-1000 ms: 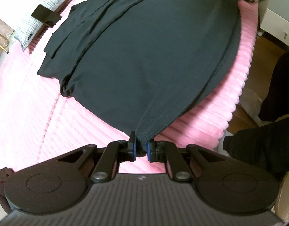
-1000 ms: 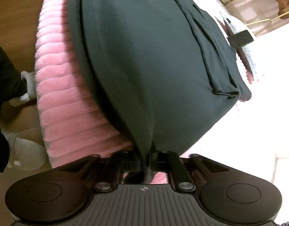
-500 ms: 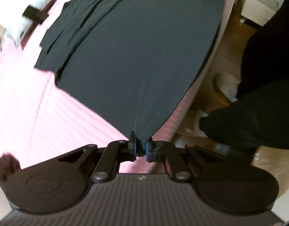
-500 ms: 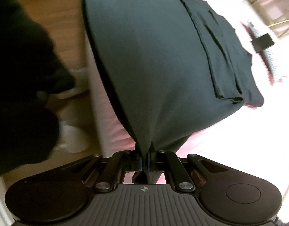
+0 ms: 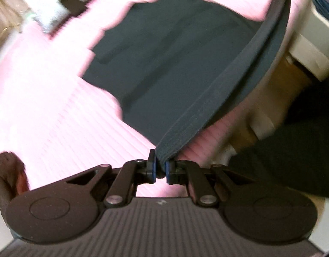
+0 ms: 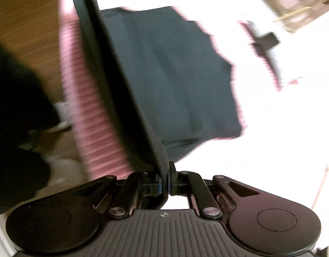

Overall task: Fold clothes
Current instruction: 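Lift the hem with both tools and fold it over toward the collar, then open both tools and release the hem onto the folded sweater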

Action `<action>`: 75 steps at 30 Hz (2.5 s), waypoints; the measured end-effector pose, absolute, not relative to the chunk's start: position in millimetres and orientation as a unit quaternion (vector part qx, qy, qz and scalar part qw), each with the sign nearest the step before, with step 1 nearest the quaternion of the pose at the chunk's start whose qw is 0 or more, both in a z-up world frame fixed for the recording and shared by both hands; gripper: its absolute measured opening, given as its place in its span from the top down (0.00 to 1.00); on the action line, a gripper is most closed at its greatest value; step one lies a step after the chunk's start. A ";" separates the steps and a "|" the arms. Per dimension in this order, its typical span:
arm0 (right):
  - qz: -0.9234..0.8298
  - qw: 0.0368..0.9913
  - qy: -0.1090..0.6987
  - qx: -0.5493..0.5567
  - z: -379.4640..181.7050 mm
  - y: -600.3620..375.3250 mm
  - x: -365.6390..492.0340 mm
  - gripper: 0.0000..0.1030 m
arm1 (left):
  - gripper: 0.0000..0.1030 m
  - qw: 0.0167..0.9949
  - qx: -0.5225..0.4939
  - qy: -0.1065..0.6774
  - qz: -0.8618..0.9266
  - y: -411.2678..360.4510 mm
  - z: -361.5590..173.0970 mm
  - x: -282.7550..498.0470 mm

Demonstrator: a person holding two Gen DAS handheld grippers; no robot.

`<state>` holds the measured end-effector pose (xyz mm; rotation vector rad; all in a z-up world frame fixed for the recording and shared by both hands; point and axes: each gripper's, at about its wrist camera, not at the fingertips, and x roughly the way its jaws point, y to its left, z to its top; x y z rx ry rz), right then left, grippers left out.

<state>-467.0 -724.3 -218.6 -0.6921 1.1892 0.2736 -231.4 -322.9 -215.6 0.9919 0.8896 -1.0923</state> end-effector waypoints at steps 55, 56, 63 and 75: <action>0.136 0.833 0.527 0.098 -355.2 -843.3 -176.8 0.29 | 0.79 0.610 0.321 0.463 -0.557 -529.4 -376.6 37.1; 0.135 0.835 0.524 0.096 -358.9 -841.7 -168.3 0.29 | 0.77 0.613 0.322 0.462 -0.554 -533.0 -380.3 40.4; 0.015 0.893 0.439 0.102 -343.2 -871.3 -133.6 0.29 | 0.80 0.726 0.272 0.444 -0.450 -524.4 -368.2 101.9; -0.041 0.856 0.472 0.205 -378.5 -885.0 -263.1 0.29 | 0.78 0.680 0.293 0.454 -0.495 -505.0 -372.4 24.7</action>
